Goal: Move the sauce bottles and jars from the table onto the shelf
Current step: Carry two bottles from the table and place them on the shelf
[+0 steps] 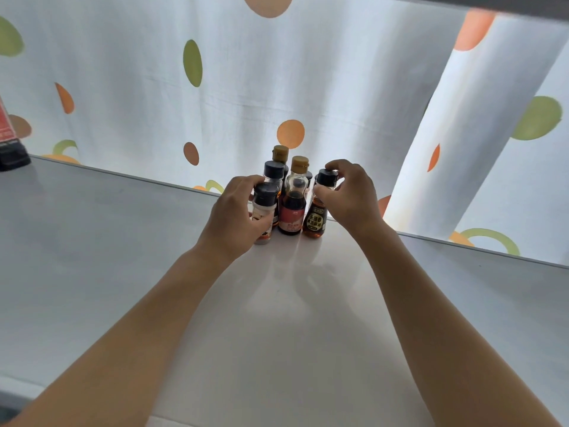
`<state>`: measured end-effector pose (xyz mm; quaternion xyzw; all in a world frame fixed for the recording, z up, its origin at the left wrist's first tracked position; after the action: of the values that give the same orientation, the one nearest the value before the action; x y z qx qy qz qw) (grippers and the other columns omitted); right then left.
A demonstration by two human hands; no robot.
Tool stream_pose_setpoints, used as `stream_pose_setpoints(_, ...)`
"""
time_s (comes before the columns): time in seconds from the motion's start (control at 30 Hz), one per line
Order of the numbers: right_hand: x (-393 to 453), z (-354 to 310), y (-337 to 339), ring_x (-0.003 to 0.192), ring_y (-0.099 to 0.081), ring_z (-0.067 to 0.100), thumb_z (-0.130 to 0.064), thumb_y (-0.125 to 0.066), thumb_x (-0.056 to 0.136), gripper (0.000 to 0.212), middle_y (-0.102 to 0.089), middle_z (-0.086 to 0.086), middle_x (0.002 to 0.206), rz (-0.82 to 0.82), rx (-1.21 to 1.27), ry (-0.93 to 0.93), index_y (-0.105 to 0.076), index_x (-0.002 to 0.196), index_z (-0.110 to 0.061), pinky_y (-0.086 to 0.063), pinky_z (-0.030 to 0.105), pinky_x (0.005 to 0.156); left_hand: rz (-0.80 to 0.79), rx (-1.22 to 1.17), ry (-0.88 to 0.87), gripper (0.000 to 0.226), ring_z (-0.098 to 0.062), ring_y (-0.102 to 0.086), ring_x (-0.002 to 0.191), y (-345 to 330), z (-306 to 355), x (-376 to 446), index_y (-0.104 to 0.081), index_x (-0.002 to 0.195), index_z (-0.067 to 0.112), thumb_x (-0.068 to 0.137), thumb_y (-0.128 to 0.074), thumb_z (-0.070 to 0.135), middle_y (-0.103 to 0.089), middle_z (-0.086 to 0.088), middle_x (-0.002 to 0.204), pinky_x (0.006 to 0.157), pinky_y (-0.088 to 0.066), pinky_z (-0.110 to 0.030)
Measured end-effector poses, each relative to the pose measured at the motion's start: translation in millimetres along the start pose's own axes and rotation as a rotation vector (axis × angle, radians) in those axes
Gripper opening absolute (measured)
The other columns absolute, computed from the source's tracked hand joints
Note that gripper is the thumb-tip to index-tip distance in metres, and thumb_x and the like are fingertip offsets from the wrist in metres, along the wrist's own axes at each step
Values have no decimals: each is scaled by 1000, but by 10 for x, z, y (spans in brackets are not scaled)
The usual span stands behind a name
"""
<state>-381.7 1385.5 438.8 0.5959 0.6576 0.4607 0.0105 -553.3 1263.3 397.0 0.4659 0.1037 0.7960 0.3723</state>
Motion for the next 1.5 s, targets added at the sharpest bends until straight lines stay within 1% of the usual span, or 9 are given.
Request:
stream_pose_setpoints(0.23, 9, -39, 87, 93, -61, 16, -35, -72, 81, 44, -65, -2, 110, 4, 29, -65, -63, 121, -19, -44, 26, 77, 92, 36, -78, 54, -19, -45, 121, 83, 197, -17, -49, 131, 13, 81, -70, 18, -52, -2, 130, 94, -37, -23)
stream_pose_setpoints(0.37, -2, -149, 208, 96, -61, 15, -37, -68, 87, 39, -65, 0, 109, 89, 68, -113, -64, 119, -16, -49, 29, 83, 143, 112, -215, 49, -23, -41, 132, 144, 373, -60, -51, 130, 9, 82, -63, 13, -53, -4, 134, 108, -36, -36)
stream_pose_setpoints(0.47, -124, -336, 272, 100, -59, 17, -29, -62, 91, 35, -62, 2, 119, 157, -35, -20, -61, 122, -14, -44, 27, 81, 140, 224, -242, 53, -27, -35, 139, 169, 470, -163, -48, 135, 5, 84, -59, 9, -51, -7, 140, 115, -30, -43)
stream_pose_setpoints(0.57, -367, -578, 271, 112, -56, 21, -20, -57, 92, 33, -60, 4, 126, 123, -34, 96, -60, 124, -11, -43, 29, 91, 116, 403, -226, 57, -27, -28, 144, 238, 567, -283, -41, 142, 5, 87, -55, 11, -43, -9, 148, 117, -25, -47)
stream_pose_setpoints(0.73, -979, -921, 276, 123, -49, 25, -17, -53, 93, 36, -57, 5, 131, -41, 35, 319, -56, 128, -13, -37, 38, 105, 135, 654, -92, 59, -26, -22, 147, 613, 826, -864, -34, 147, 4, 91, -50, 15, -33, -10, 155, 117, -24, -49)
stream_pose_setpoints(0.9, -1773, -1307, 369, 149, -21, 22, -13, -39, 103, 47, -31, 8, 159, -248, 49, 535, -36, 150, -9, -14, 35, 123, 177, 913, 108, 62, -26, -20, 147, 1104, 1246, -1630, -32, 149, 6, 93, -53, 20, -27, -9, 158, 118, -15, -47)
stream_pose_setpoints(1.07, -2755, -1769, 472, 153, -4, 16, -15, -34, 105, 55, -10, 3, 166, -470, 142, 769, -16, 157, -13, -2, 33, 125, 330, 771, 368, 63, -14, 0, 149, 1591, 1705, -2769, -15, 153, 11, 98, -45, 16, -12, -2, 162, 121, 1, -35)
stream_pose_setpoints(1.2, -3675, -2118, 504, 152, 5, 12, -15, -35, 104, 60, 0, 0, 166, -573, 249, 925, -7, 158, -15, 12, 23, 117, 357, 870, 470, 60, -13, 2, 149, 1882, 2005, -3787, -15, 154, 13, 99, -37, 22, -12, 0, 162, 122, -4, -40)
stream_pose_setpoints(1.5, -5692, -2858, 627, 153, 1, 17, -12, -33, 103, 57, -9, 7, 165, -790, 433, 1211, -14, 157, -9, 4, 32, 124, 509, 1084, 752, 66, -21, -6, 149, 2776, 2742, -5584, -17, 153, 9, 95, -49, 10, -17, -6, 161, 121, -8, -47)
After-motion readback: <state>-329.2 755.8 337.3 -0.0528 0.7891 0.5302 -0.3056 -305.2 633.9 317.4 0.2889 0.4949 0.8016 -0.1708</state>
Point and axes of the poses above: each hand's wrist, its own x-axis towards the middle knuckle, its own y-axis out of the back of the hand, z = x × y, the point moved 4 cm from there along x, towards the middle knuckle
